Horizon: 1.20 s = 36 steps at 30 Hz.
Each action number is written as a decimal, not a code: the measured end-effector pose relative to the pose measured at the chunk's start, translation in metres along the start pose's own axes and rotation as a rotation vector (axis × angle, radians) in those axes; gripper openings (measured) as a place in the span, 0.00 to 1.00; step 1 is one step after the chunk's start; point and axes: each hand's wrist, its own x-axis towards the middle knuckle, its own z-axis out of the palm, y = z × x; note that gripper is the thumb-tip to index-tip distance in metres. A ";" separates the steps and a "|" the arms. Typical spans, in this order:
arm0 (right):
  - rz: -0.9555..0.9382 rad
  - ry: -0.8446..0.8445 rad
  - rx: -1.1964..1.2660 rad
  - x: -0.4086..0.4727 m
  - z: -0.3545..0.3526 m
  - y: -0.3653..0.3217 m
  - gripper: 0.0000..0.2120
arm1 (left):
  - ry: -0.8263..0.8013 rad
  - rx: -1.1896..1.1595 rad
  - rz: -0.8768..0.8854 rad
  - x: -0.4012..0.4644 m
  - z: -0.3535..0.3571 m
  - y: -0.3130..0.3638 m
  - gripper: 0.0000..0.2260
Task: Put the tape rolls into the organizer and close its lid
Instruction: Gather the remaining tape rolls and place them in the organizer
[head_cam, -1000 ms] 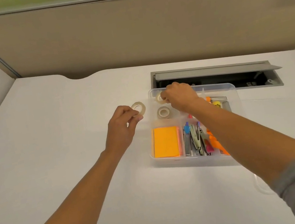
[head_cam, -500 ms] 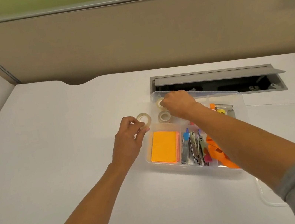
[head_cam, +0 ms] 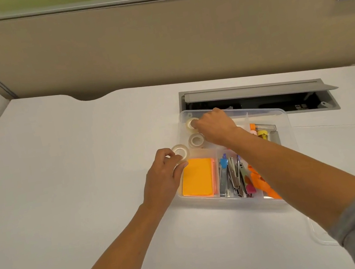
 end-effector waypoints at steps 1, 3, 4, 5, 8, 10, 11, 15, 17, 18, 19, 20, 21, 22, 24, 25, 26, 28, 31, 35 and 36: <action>0.001 -0.003 0.000 0.000 0.001 -0.001 0.10 | 0.003 0.003 -0.002 -0.001 0.000 0.001 0.08; 0.002 -0.006 -0.010 0.000 0.002 -0.003 0.10 | 0.013 0.011 -0.004 -0.002 0.000 0.002 0.08; 0.000 -0.010 -0.009 0.002 0.002 -0.003 0.10 | 0.021 0.012 -0.004 -0.001 0.000 0.003 0.08; 0.000 -0.015 -0.008 0.003 0.002 -0.003 0.11 | 0.028 0.014 -0.003 -0.001 -0.001 0.004 0.08; -0.005 -0.020 -0.038 0.010 -0.005 -0.006 0.11 | 0.056 0.021 0.005 -0.001 -0.007 0.001 0.08; -0.002 -0.052 -0.029 0.011 -0.005 -0.007 0.11 | 0.058 0.028 0.007 -0.001 -0.006 0.002 0.08; 0.002 -0.069 -0.028 0.011 -0.003 -0.007 0.11 | 0.059 0.032 0.006 -0.001 -0.005 0.003 0.08; 0.052 -0.101 -0.027 -0.001 0.000 0.006 0.12 | 0.039 0.020 0.037 0.002 0.004 0.016 0.08; 0.057 -0.100 -0.019 -0.003 0.003 0.007 0.13 | 0.028 0.018 0.025 0.001 0.005 0.017 0.08; 0.059 -0.104 -0.013 -0.004 0.004 0.006 0.13 | 0.031 0.015 0.021 0.001 0.006 0.017 0.08; 0.060 -0.108 -0.011 -0.005 0.005 0.004 0.13 | 0.032 0.014 0.018 0.000 0.006 0.017 0.08; 0.064 -0.113 -0.011 -0.005 0.005 0.003 0.13 | 0.031 0.015 0.016 -0.001 0.006 0.017 0.08; 0.069 -0.121 -0.010 -0.005 0.004 0.002 0.13 | 0.029 0.017 0.012 -0.003 0.007 0.017 0.08; 0.070 -0.127 -0.009 -0.006 0.005 0.002 0.13 | 0.027 0.019 0.010 -0.004 0.008 0.016 0.08; 0.068 -0.138 -0.006 -0.007 0.006 0.000 0.14 | 0.027 0.022 0.007 -0.006 0.009 0.015 0.08; 0.067 -0.142 0.002 -0.007 0.006 -0.002 0.14 | 0.025 0.024 0.004 -0.007 0.009 0.014 0.08; 0.064 -0.141 0.017 -0.007 0.006 -0.004 0.14 | 0.024 0.024 -0.001 -0.008 0.009 0.014 0.08; 0.074 -0.121 0.058 -0.008 0.006 -0.005 0.14 | 0.028 0.025 -0.003 -0.009 0.008 0.013 0.08; 0.118 0.013 0.128 -0.008 0.000 -0.005 0.12 | 0.052 0.040 0.015 -0.002 0.002 0.010 0.08; 0.252 0.208 0.263 -0.016 -0.007 -0.006 0.11 | 0.088 0.082 0.031 0.019 -0.010 0.005 0.08; 0.304 0.234 0.317 -0.020 -0.006 -0.005 0.10 | 0.086 0.097 0.040 0.026 -0.010 0.006 0.07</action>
